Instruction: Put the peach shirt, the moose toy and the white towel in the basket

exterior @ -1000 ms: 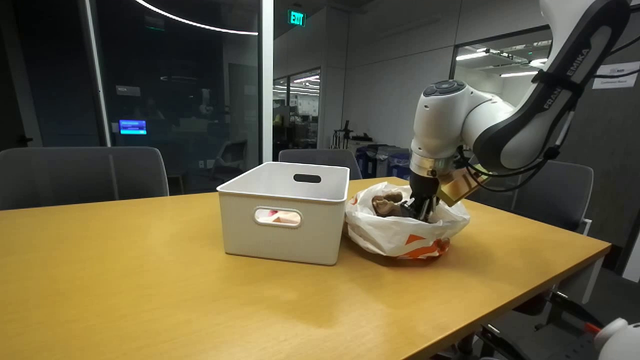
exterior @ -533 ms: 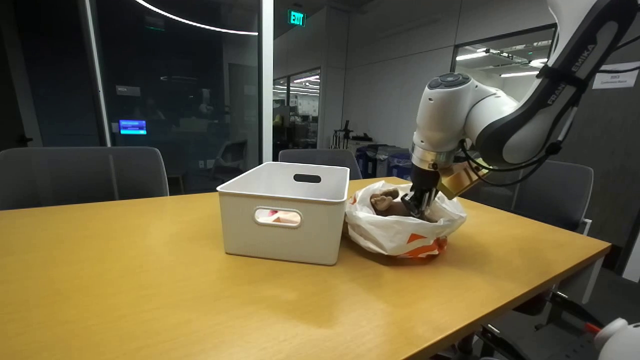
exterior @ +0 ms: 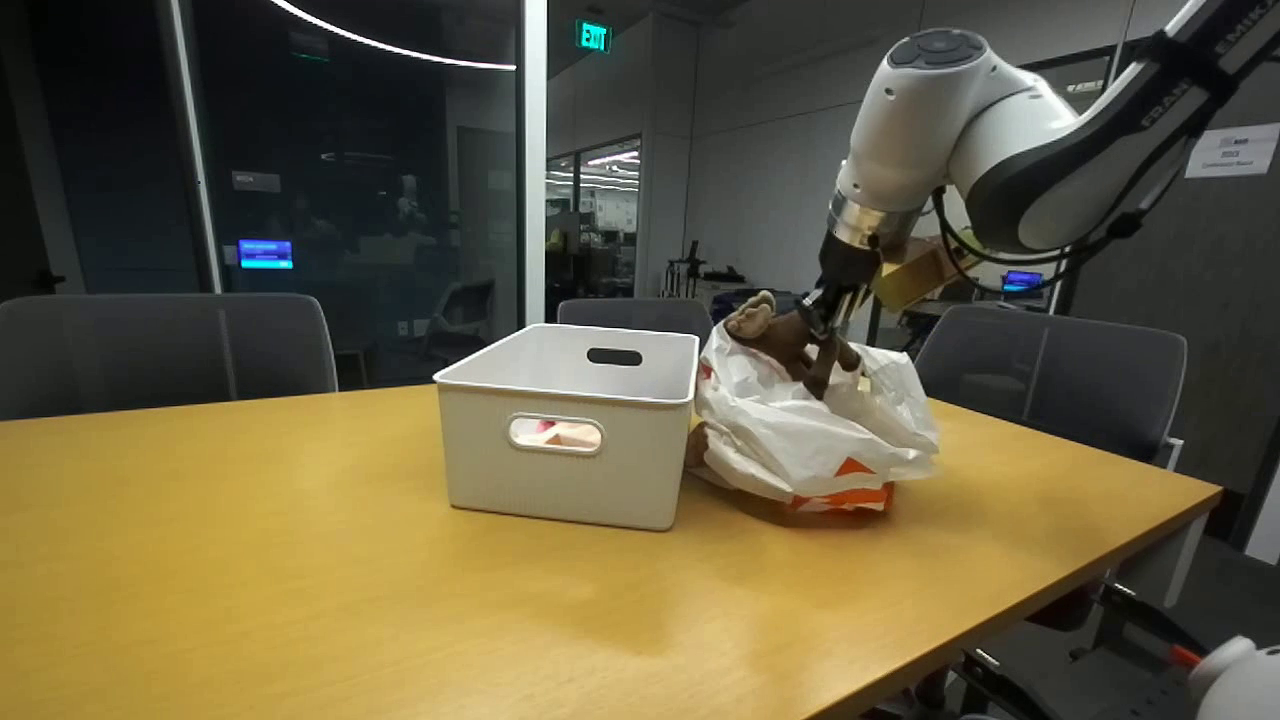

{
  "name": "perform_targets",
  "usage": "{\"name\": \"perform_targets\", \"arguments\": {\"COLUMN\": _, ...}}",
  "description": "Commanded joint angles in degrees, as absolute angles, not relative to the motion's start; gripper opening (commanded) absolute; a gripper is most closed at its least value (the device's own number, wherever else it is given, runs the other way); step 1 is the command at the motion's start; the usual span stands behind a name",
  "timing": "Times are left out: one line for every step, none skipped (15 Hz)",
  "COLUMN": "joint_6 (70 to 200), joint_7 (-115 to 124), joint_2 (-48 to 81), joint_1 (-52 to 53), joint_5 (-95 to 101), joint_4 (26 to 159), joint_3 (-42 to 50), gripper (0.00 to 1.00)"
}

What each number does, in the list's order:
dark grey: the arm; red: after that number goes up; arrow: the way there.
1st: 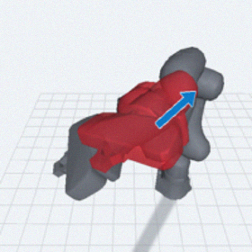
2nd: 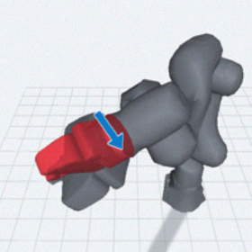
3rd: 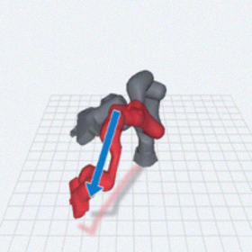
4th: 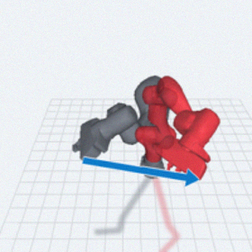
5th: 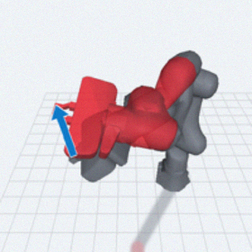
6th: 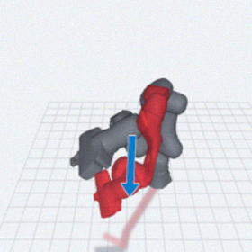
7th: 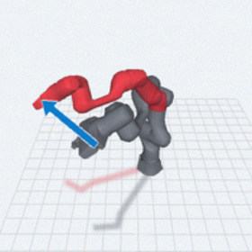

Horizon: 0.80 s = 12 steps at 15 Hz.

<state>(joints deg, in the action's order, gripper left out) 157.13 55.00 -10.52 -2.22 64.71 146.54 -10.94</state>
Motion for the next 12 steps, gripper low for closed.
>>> {"name": "perform_targets", "arguments": {"joint_6": 150.6, "joint_7": 53.4, "joint_2": -18.4, "joint_1": -1.2, "joint_5": 68.3, "joint_4": 146.5, "joint_3": -13.6, "gripper": 0.18}}
{"name": "perform_targets", "arguments": {"joint_6": 148.3, "joint_7": 51.8, "joint_2": -19.3, "joint_1": -0.9, "joint_5": 68.7, "joint_4": 146.6, "joint_3": -14.4, "gripper": 0.17}}
{"name": "perform_targets", "arguments": {"joint_6": 145.0, "joint_7": 49.2, "joint_2": -19.4, "joint_1": -0.5, "joint_5": 67.5, "joint_4": 146.9, "joint_3": -15.3, "gripper": 0.17}}
{"name": "perform_targets", "arguments": {"joint_6": 142.0, "joint_7": 47.6, "joint_2": -19.5, "joint_1": -0.4, "joint_5": 67.2, "joint_4": 147.2, "joint_3": -16.1, "gripper": 0.17}}
{"name": "perform_targets", "arguments": {"joint_6": 138.5, "joint_7": 47.1, "joint_2": -19.4, "joint_1": 1.8, "joint_5": 68.8, "joint_4": 147.2, "joint_3": -14.8, "gripper": 0.16}}
{"name": "perform_targets", "arguments": {"joint_6": 135.6, "joint_7": 46.2, "joint_2": -19.5, "joint_1": 2.3, "joint_5": 69.5, "joint_4": 147.3, "joint_3": -15.1, "gripper": 0.17}}
{"name": "perform_targets", "arguments": {"joint_6": 132.7, "joint_7": 45.6, "joint_2": -19.6, "joint_1": 3.1, "joint_5": 70.8, "joint_4": 147.1, "joint_3": -15.3, "gripper": 0.17}}
{"name": "perform_targets", "arguments": {"joint_6": 130.2, "joint_7": 45.0, "joint_2": -19.7, "joint_1": 3.8, "joint_5": 72.2, "joint_4": 147.0, "joint_3": -15.3, "gripper": 0.17}}
{"name": "perform_targets", "arguments": {"joint_6": 127.9, "joint_7": 45.2, "joint_2": -19.8, "joint_1": 4.5, "joint_5": 74.2, "joint_4": 146.9, "joint_3": -15.4, "gripper": 0.17}}
{"name": "perform_targets", "arguments": {"joint_6": 125.1, "joint_7": 45.1, "joint_2": -19.7, "joint_1": 5.2, "joint_5": 75.7, "joint_4": 146.7, "joint_3": -15.5, "gripper": 0.17}}
{"name": "perform_targets", "arguments": {"joint_6": 123.2, "joint_7": 44.4, "joint_2": -19.5, "joint_1": 6.1, "joint_5": 75.9, "joint_4": 146.7, "joint_3": -15.2, "gripper": 0.17}}
{"name": "perform_targets", "arguments": {"joint_6": 122.1, "joint_7": 44.7, "joint_2": -19.5, "joint_1": 6.8, "joint_5": 76.3, "joint_4": 146.6, "joint_3": -14.8, "gripper": 0.17}}
